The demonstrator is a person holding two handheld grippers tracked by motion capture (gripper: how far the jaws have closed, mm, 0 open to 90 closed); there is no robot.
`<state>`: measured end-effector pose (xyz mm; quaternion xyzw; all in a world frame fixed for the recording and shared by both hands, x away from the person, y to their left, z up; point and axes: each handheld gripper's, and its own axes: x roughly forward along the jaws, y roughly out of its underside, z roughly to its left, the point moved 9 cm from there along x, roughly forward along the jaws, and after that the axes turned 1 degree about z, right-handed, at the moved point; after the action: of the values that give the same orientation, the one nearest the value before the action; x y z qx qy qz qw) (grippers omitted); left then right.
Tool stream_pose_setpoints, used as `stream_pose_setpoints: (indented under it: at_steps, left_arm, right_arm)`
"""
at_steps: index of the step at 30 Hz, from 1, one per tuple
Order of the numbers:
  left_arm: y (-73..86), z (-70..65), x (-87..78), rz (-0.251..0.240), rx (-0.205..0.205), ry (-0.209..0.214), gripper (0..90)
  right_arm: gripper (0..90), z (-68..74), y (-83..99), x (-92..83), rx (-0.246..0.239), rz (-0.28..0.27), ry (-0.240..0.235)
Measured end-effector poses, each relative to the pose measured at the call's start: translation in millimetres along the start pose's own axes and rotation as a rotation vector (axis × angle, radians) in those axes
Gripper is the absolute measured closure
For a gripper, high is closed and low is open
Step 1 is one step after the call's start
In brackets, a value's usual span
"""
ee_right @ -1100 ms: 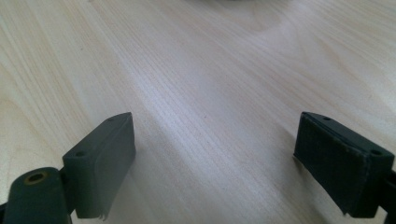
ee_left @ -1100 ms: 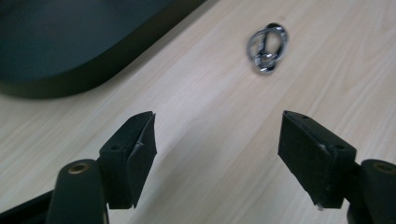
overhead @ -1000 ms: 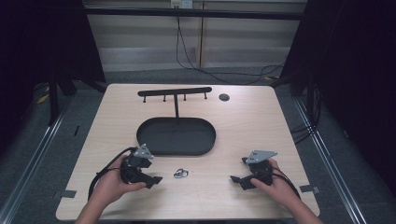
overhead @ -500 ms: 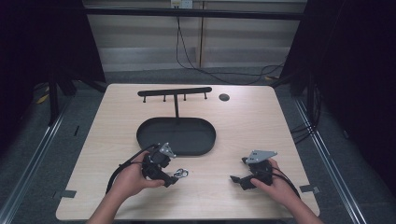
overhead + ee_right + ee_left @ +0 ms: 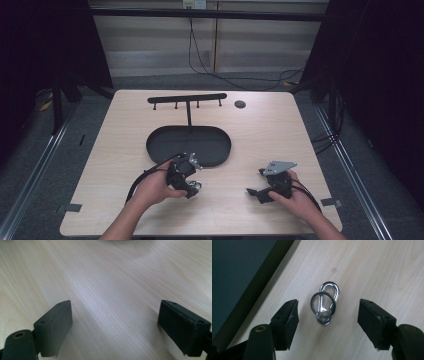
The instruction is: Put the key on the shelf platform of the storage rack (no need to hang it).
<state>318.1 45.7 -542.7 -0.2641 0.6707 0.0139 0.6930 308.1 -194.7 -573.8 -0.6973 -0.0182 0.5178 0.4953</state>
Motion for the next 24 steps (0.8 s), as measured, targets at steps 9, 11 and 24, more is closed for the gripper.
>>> stream_pose_setpoints:
  at_steps: [9,11,24]
  left_arm:
    - [-2.5,-0.7,10.8,0.036,0.020,-0.004,45.3]
    - [-2.9,-1.1,12.5,0.040,0.019,0.000,45.8]
    - [-6.1,-7.6,1.1,0.100,-0.046,0.103,83.4]
  right_arm:
    - [11.9,0.0,0.0,0.0,0.000,0.000,0.000]
    - [11.9,0.0,0.0,0.0,-0.001,0.000,0.000]
    - [11.9,-0.1,0.0,0.0,-0.001,0.000,0.000]
